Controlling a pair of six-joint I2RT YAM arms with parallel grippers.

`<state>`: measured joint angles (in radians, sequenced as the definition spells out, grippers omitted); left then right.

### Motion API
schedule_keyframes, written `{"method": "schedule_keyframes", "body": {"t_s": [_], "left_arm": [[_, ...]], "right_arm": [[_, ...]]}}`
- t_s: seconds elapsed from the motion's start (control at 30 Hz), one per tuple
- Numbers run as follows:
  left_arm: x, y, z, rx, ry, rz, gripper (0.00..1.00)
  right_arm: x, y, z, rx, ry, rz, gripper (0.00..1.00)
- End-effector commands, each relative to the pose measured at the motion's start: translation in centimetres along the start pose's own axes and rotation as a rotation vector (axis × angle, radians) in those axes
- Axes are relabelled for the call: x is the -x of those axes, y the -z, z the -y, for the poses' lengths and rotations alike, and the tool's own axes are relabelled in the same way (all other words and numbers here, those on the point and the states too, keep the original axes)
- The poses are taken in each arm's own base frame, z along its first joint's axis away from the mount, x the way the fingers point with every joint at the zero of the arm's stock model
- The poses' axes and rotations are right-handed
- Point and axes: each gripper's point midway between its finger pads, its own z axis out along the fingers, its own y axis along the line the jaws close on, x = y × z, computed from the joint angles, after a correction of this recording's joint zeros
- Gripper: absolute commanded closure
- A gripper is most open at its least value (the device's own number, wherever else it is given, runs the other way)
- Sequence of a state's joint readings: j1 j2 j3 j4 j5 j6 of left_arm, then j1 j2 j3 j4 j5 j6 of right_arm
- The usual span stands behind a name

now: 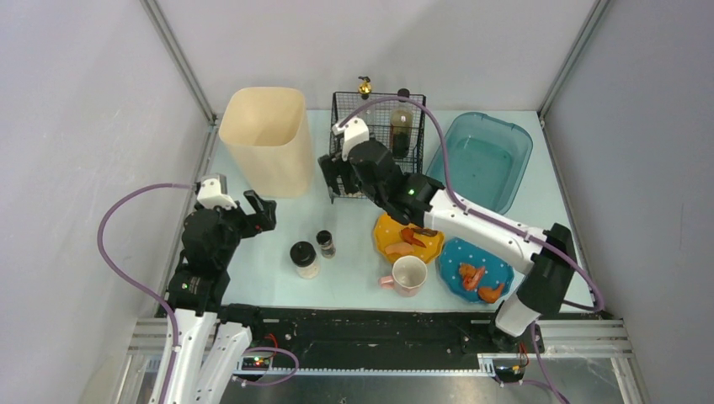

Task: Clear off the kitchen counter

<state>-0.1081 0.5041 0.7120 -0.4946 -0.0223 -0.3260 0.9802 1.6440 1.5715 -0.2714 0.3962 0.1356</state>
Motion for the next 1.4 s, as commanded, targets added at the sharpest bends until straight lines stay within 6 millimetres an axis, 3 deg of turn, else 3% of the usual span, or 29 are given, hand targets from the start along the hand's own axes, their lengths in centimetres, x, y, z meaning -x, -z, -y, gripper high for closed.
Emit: {"method": "schedule_keyframes", "body": {"t_s": [0.0, 0.27, 0.5, 0.83, 1.1, 1.37], "left_arm": [[0.9, -0.1, -0.4, 0.021, 0.021, 0.037, 0.02], [1.6, 0.5, -2.6, 0.139, 0.04, 0.086, 0.02], [2.1, 1.3, -5.8, 0.322, 0.093, 0.135, 0.02], [2.1, 1.5, -6.4, 0.359, 0.103, 0.143, 0.02], [2.0, 1.4, -6.3, 0.352, 0.104, 0.142, 0.02], [1.9, 1.4, -6.3, 0.346, 0.103, 0.135, 0.02]], "right_arm": [[-1.7, 3.3, -3.8, 0.225, 0.034, -0.064, 0.14], [-7.9, 6.8, -9.6, 0.441, 0.163, -0.226, 0.15], [-11.0, 7.8, -13.6, 0.547, 0.185, -0.278, 0.13], [-13.0, 5.7, -16.7, 0.576, 0.219, -0.315, 0.01], [-13.4, 3.1, -18.6, 0.588, 0.258, -0.296, 0.01], [-15.5, 0.4, -19.2, 0.556, 0.297, -0.318, 0.0]]}}
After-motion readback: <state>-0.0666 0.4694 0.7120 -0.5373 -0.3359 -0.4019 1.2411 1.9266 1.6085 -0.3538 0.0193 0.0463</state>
